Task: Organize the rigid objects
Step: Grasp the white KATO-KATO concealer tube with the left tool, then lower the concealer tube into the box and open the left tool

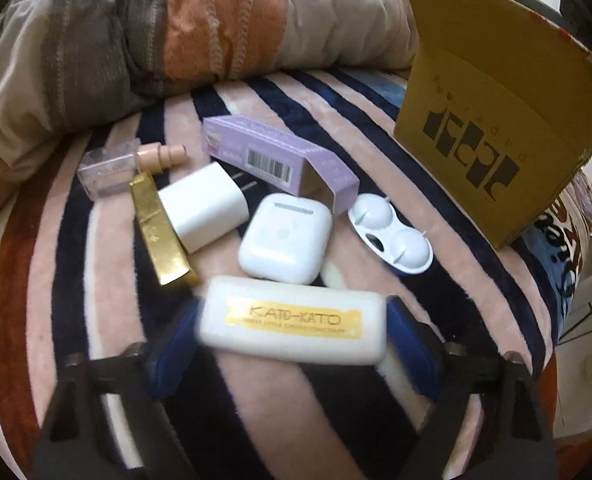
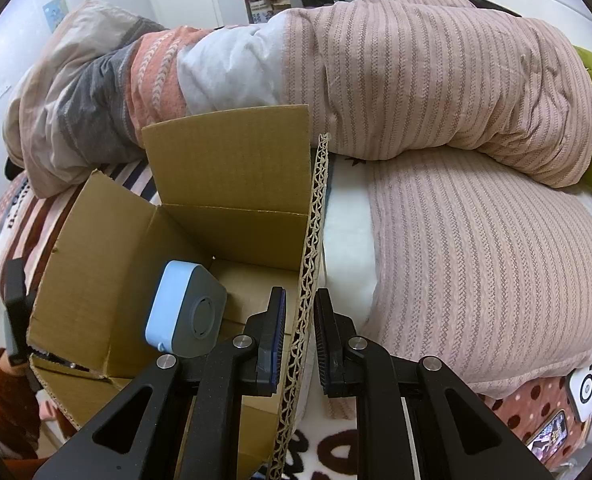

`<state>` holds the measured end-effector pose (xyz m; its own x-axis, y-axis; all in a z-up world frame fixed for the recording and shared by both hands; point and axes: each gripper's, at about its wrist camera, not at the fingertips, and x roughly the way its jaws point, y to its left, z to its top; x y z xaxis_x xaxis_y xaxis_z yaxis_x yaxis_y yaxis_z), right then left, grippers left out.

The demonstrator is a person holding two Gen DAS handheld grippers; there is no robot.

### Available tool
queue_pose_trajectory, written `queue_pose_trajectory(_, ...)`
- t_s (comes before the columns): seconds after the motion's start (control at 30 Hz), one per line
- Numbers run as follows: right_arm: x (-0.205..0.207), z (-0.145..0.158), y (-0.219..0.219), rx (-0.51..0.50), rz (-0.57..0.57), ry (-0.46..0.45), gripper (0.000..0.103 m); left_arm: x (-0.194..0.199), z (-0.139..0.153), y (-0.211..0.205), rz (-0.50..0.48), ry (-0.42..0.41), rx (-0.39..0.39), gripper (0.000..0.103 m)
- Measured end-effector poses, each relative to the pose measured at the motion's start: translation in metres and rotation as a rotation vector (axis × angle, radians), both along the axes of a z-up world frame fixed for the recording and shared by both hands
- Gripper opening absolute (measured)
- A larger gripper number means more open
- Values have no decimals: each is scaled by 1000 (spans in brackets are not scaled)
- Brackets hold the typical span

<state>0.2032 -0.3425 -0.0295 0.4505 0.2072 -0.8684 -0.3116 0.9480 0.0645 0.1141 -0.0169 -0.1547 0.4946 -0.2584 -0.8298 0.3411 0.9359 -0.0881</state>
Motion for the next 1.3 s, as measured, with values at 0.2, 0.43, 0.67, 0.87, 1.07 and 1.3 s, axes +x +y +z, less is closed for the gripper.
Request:
queue_pose_trajectory(0.2, 0, 0, -1, 8, 0, 0, 10, -10, 11, -7, -23, -18, 2, 86)
queue_pose_trajectory(0.43, -1, 0, -1, 4, 6, 0, 10, -23, 76, -2, -24, -152, -41, 86)
queue_pose_trajectory(0.67, 0, 1, -2, 15, -1, -4, 10, -9, 182, -24, -117, -256, -288, 86)
queue_pose_trajectory(0.87, -1, 1, -1, 12, 0, -8, 10, 25, 208, -110, -252, -214, -187, 86)
queue_pose_trajectory(1.07, -2, 1, -2, 19, -2, -9, 10, 65, 165, -170, -331, -2, -149, 86)
queue_pose_trajectory(1.3, -2, 1, 0, 10, -1, -8, 10, 81, 138, -188, -307, 98, -58, 86)
